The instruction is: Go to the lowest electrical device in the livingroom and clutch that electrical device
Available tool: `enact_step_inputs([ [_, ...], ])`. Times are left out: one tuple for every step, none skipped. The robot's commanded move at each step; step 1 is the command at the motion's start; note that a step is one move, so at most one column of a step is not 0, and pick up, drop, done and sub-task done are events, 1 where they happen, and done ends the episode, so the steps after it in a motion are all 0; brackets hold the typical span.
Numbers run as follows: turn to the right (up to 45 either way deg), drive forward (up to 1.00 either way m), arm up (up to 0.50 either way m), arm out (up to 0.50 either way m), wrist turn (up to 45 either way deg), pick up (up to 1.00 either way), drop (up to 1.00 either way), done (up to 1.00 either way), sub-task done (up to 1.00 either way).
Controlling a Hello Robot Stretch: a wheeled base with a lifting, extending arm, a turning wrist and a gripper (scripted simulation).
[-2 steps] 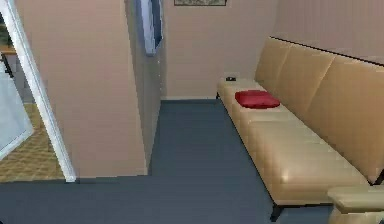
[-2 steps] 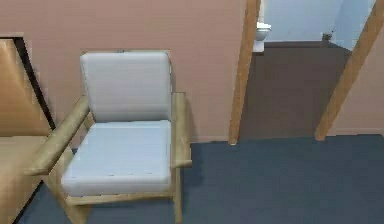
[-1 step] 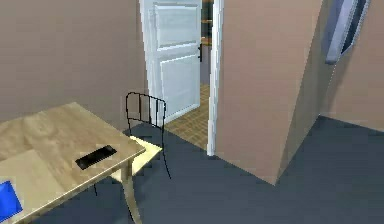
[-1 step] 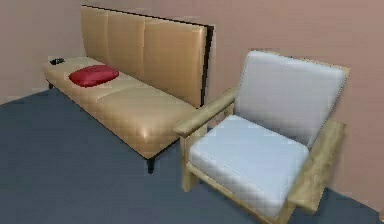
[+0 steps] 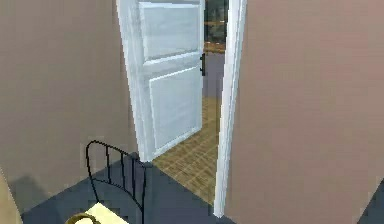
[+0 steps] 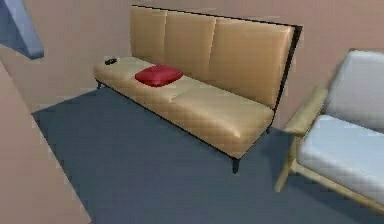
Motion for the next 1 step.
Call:
enact_step_inputs([
  [-45.0,0.0,0.0,0.0,0.0,0.0,0.0,0.0,0.0],
])
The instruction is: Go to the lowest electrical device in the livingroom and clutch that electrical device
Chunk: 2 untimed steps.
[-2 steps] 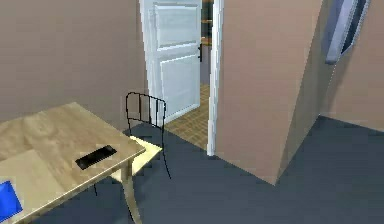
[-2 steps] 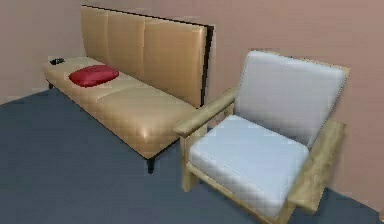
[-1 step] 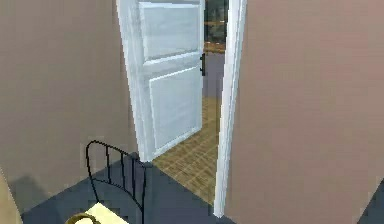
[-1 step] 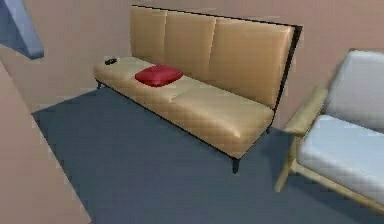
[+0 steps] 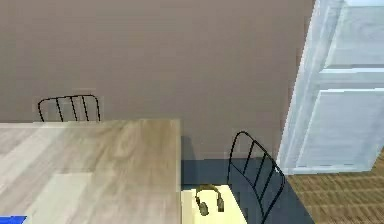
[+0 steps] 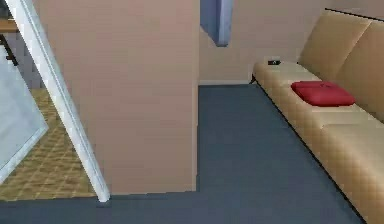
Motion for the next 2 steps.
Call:
enact_step_inputs([
  [-45.0,0.0,0.0,0.0,0.0,0.0,0.0,0.0,0.0],
  [-30.0,0.0,0.0,0.0,0.0,0.0,0.0,0.0,0.0],
])
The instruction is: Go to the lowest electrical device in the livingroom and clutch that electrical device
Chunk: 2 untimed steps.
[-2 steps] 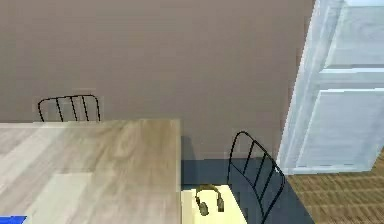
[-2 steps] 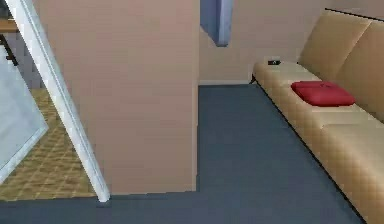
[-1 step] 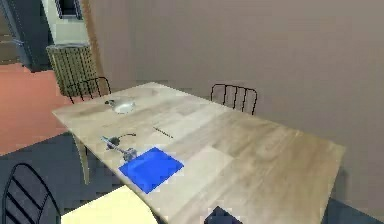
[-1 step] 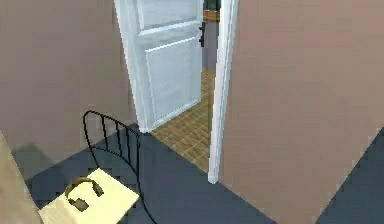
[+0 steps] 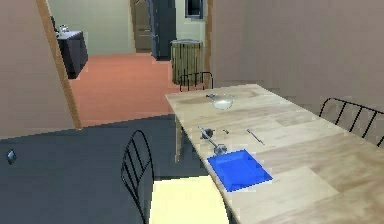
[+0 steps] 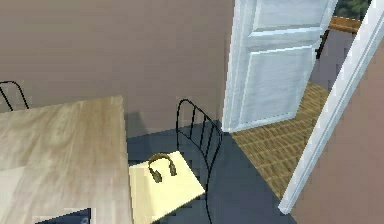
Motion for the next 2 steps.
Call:
enact_step_inputs([
  [0.0,0.0,0.5,0.0,0.0,0.0,0.0,0.0,0.0],
  [0.0,0.0,0.0,0.5,0.0,0.0,0.0,0.0,0.0],
])
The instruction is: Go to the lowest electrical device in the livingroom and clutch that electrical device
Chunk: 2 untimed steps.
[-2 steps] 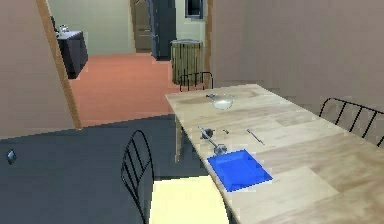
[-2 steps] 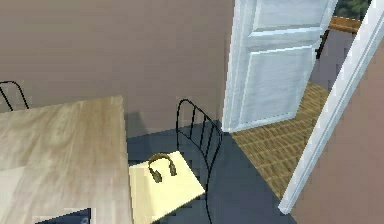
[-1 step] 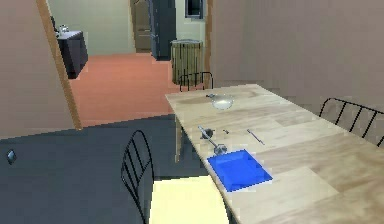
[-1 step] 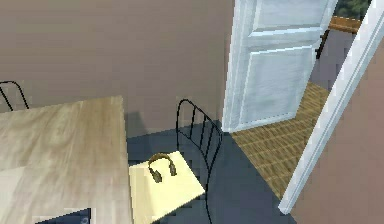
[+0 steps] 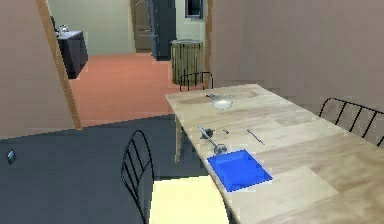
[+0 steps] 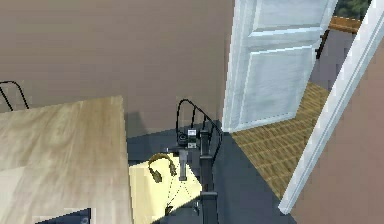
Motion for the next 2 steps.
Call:
enact_step_inputs([
  [0.0,0.0,0.0,0.0,45.0,0.0,0.0,0.0,0.0],
  [0.0,0.0,0.0,0.0,45.0,0.0,0.0,0.0,0.0],
])
